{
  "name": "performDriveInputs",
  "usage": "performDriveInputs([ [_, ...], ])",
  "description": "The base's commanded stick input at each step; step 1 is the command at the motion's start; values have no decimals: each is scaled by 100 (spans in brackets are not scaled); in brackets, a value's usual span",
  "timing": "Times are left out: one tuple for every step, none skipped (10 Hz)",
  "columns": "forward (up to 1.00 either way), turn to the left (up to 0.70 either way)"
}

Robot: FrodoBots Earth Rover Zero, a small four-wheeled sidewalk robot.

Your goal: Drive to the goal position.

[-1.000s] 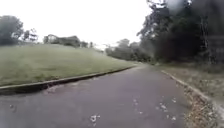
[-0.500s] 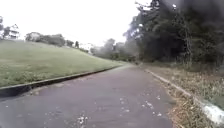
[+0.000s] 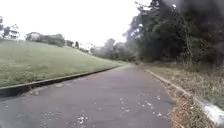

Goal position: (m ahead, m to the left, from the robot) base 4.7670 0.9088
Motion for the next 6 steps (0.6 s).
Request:
performDriveInputs([
  [70,-19],
  [70,-27],
  [70,-27],
  [70,-27],
  [70,-27],
  [70,-27],
])
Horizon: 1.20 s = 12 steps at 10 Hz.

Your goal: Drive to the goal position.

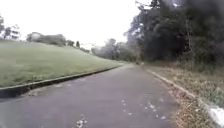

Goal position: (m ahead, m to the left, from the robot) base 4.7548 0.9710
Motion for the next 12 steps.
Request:
performDriveInputs([
  [70,0],
  [70,0],
  [70,0],
  [70,0],
  [70,-1],
  [70,-13],
  [70,-26],
  [70,-27],
  [70,-27],
  [70,-26],
  [70,-14],
  [70,-1],
])
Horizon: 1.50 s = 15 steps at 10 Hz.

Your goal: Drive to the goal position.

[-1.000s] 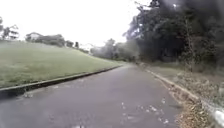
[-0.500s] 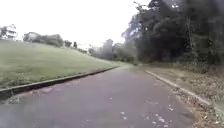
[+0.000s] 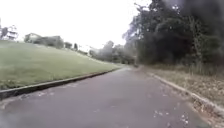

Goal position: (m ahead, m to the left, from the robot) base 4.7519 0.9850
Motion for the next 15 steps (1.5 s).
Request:
performDriveInputs([
  [70,0],
  [70,0],
  [70,-5],
  [70,-18],
  [70,-27],
  [70,-27],
  [70,-27],
  [70,-27],
  [70,-27],
  [70,-27],
  [70,-27],
  [70,-27],
  [70,-27],
  [70,-27],
  [70,-27],
])
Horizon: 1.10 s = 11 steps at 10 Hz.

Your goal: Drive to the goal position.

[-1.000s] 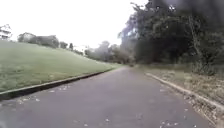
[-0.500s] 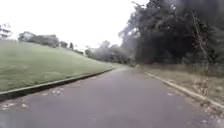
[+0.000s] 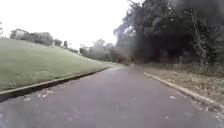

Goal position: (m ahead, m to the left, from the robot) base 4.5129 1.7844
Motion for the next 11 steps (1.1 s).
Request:
performDriveInputs([
  [70,-27],
  [70,-27],
  [70,-14],
  [70,-14],
  [70,0],
  [70,0],
  [70,0],
  [70,0],
  [70,0],
  [70,0],
  [70,0],
])
